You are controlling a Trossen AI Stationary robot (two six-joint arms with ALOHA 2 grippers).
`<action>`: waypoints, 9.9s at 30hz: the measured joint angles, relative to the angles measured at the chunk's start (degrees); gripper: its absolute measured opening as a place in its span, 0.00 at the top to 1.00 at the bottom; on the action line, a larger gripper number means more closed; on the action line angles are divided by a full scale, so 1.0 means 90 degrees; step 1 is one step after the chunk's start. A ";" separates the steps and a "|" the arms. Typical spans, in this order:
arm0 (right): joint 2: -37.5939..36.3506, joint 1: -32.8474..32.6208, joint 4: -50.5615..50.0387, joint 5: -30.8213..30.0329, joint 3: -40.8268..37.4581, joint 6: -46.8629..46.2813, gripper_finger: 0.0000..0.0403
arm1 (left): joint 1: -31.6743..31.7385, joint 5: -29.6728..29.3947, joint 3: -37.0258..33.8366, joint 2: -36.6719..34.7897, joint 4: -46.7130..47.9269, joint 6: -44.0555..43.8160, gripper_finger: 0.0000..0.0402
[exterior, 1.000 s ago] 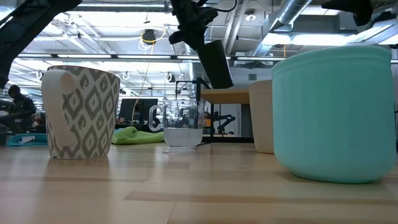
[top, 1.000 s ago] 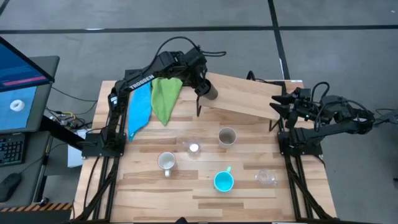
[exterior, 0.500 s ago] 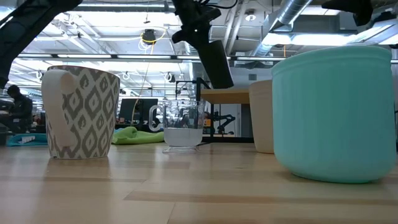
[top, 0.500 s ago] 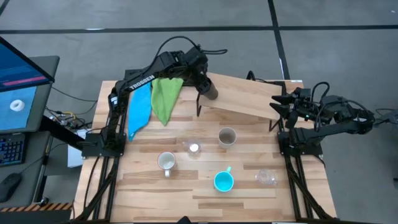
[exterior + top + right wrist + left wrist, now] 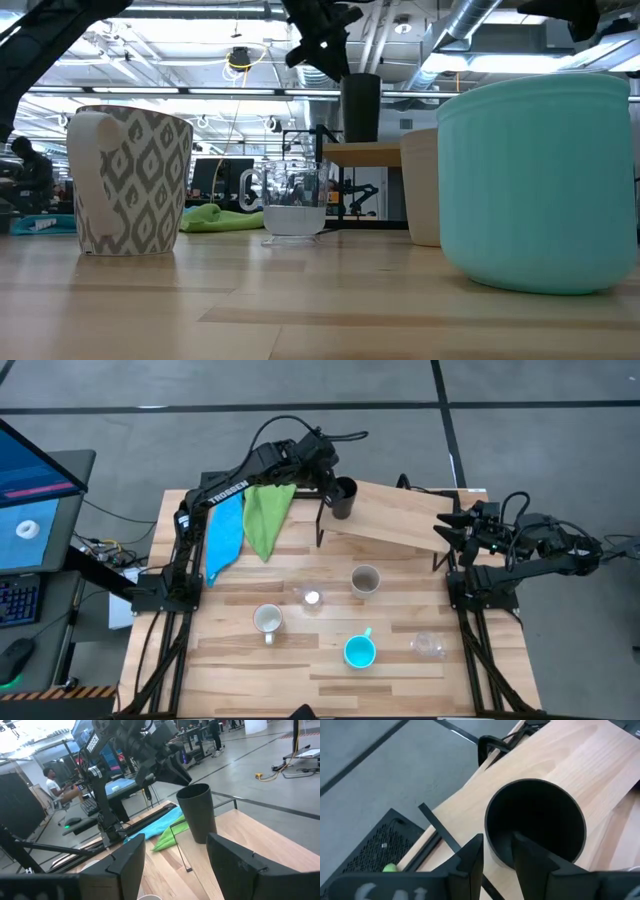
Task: Stack small to large cups/mugs on shelf
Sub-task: Move the black cup to the top right of the shelf, then put the white cup on the shelf
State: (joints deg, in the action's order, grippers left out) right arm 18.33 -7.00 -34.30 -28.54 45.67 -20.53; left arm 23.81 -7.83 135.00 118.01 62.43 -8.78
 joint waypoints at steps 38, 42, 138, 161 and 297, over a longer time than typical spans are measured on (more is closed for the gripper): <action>0.7305 0.3711 -0.1984 0.3010 0.5626 0.0591 0.54 | -0.0945 -0.0469 0.0000 -0.2450 -0.0266 -0.0629 0.77; 0.7800 0.3712 -0.2119 0.3016 0.5952 0.0795 0.48 | -0.0943 -0.0472 0.0000 -0.2457 -0.0208 -0.0629 0.77; 0.5372 0.6868 -0.4850 0.1134 0.4034 -0.0721 0.96 | -0.0940 -0.0511 0.0000 -0.2450 -0.0402 0.0271 0.77; 0.5476 0.6865 -0.4996 0.1044 0.4036 -0.0845 0.87 | -0.0935 -0.0510 0.0000 -0.2450 -0.0400 0.0476 0.77; 0.3121 0.5107 -0.6186 0.1904 0.6689 -0.0165 0.61 | -0.4049 -0.4917 -0.0182 0.0265 -0.1195 -0.1619 1.00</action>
State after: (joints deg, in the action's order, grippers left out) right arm 46.41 38.96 -89.97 -11.40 105.88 -22.02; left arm -12.63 -52.08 133.36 120.40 51.67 -23.35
